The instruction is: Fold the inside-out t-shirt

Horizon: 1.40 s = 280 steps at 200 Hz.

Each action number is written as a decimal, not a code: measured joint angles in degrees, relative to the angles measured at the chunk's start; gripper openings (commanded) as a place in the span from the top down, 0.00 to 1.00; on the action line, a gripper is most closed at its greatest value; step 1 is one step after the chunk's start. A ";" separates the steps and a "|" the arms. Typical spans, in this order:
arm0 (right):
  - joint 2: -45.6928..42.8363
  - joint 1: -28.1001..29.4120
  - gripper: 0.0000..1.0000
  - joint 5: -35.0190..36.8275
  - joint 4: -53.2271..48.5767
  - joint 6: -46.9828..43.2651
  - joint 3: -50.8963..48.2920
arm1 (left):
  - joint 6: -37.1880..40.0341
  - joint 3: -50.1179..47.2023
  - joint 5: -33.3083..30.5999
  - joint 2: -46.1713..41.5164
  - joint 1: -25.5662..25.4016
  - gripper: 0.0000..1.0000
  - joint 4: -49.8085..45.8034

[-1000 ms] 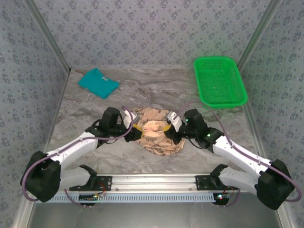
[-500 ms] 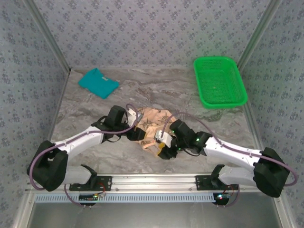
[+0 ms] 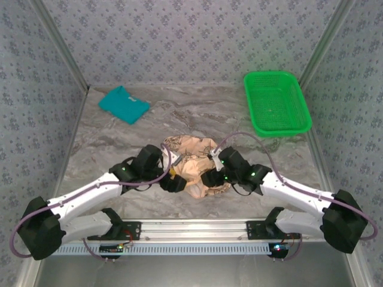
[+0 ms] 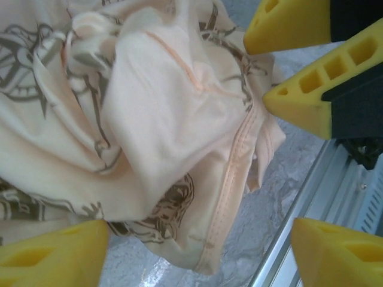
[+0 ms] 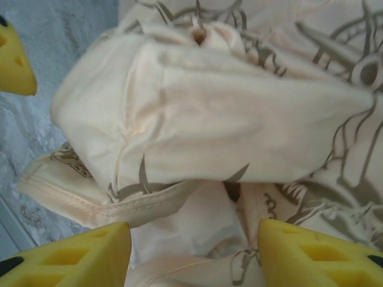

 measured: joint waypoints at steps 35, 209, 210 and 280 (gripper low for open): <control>6.75 2.36 0.72 5.27 -0.04 5.84 0.00 | -3.74 -2.19 -7.17 5.86 -3.23 0.27 1.57; -0.57 -0.11 0.44 7.63 -9.44 14.32 2.03 | -7.67 6.43 -3.13 6.93 7.58 0.44 -1.05; -0.26 -0.02 0.44 7.67 -9.53 14.40 2.32 | -7.80 6.38 -3.10 6.93 7.58 0.43 -1.03; 12.70 8.37 0.49 16.70 -13.29 19.69 9.60 | -7.19 -0.48 -5.62 6.93 4.24 0.36 -1.53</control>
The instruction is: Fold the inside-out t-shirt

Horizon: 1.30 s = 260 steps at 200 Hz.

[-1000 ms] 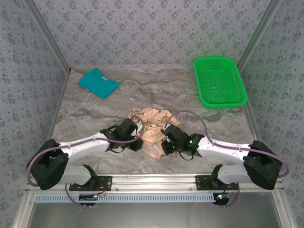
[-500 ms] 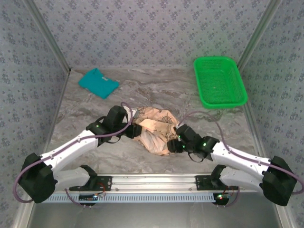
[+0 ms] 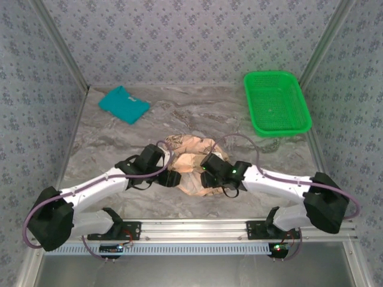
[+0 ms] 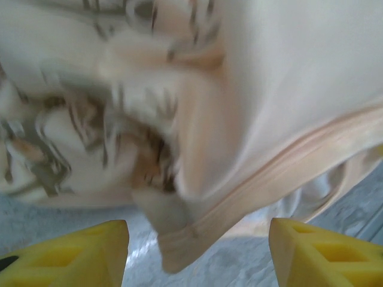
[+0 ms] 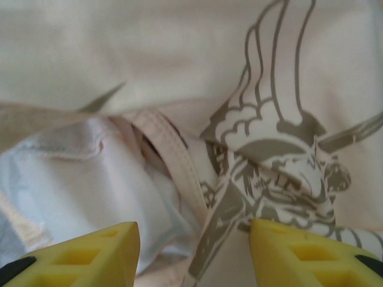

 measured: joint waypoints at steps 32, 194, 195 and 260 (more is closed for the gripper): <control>6.45 1.95 0.59 4.83 0.04 -0.33 5.09 | 1.14 -0.68 -5.31 3.21 -2.16 0.53 0.11; 19.89 4.11 0.41 21.88 1.97 -1.33 10.73 | 5.97 5.33 -10.34 2.64 0.09 0.43 1.07; 19.89 4.09 0.41 21.86 2.01 -1.36 10.73 | 6.01 5.27 -10.34 2.80 0.24 0.43 1.16; 19.89 3.28 0.50 20.59 2.05 -1.44 10.43 | 8.59 5.09 -10.73 8.92 2.40 0.99 4.37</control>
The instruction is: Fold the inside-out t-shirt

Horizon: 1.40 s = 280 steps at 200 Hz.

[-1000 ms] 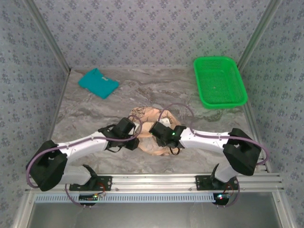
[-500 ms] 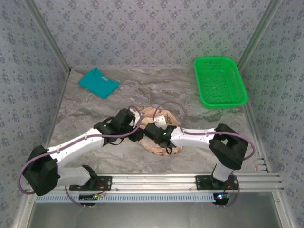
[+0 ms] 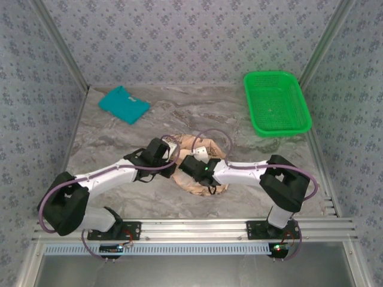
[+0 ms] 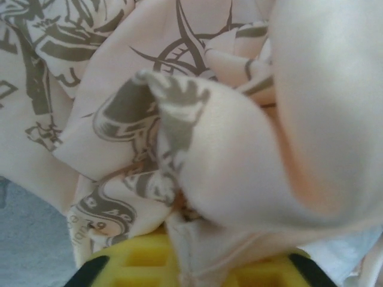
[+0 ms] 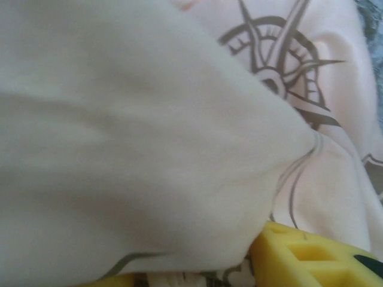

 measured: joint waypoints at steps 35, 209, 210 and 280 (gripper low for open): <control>-0.22 0.50 0.47 3.82 -6.16 2.60 0.07 | 1.77 0.24 -0.92 -5.16 0.70 1.00 -3.28; -28.00 -3.67 1.00 -0.63 -19.02 8.70 -1.53 | 2.75 16.68 3.69 -9.01 -0.98 1.00 -18.03; -28.11 -3.78 1.00 -0.79 -19.02 8.68 -1.49 | 2.75 16.81 3.67 -9.01 -0.98 1.00 -18.05; -30.34 -26.25 1.00 -17.38 -9.05 -7.61 20.39 | 4.74 52.33 -8.92 3.45 -0.66 1.00 -29.14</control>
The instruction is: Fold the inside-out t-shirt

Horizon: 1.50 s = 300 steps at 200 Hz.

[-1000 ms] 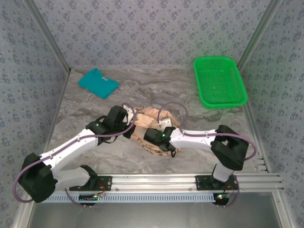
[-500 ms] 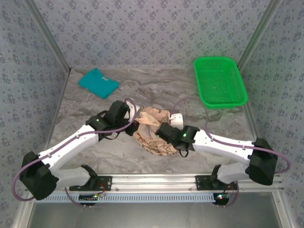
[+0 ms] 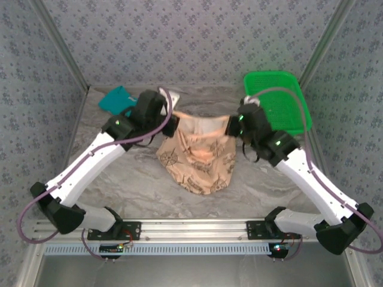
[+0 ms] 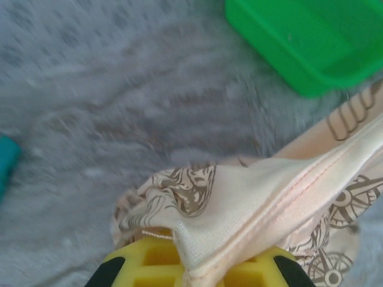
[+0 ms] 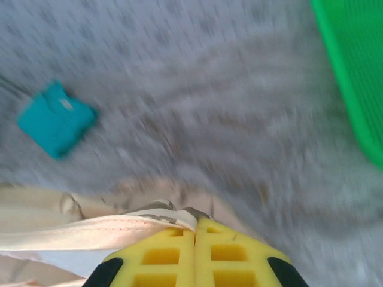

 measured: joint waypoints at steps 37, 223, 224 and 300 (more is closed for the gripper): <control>8.46 -4.55 1.00 -4.85 4.94 -10.34 20.79 | 4.17 25.49 -4.00 10.36 4.83 1.00 -2.82; 14.95 -9.46 1.00 -3.56 -2.19 -21.75 40.11 | 12.83 30.75 2.16 9.18 6.54 1.00 -1.66; 15.67 -9.77 1.00 -3.93 -2.19 -21.55 40.46 | 12.85 31.32 2.23 9.99 6.99 1.00 -1.77; 49.35 -18.69 1.00 -16.70 -8.41 -15.67 79.47 | 10.56 68.41 13.33 42.80 19.17 1.00 -10.32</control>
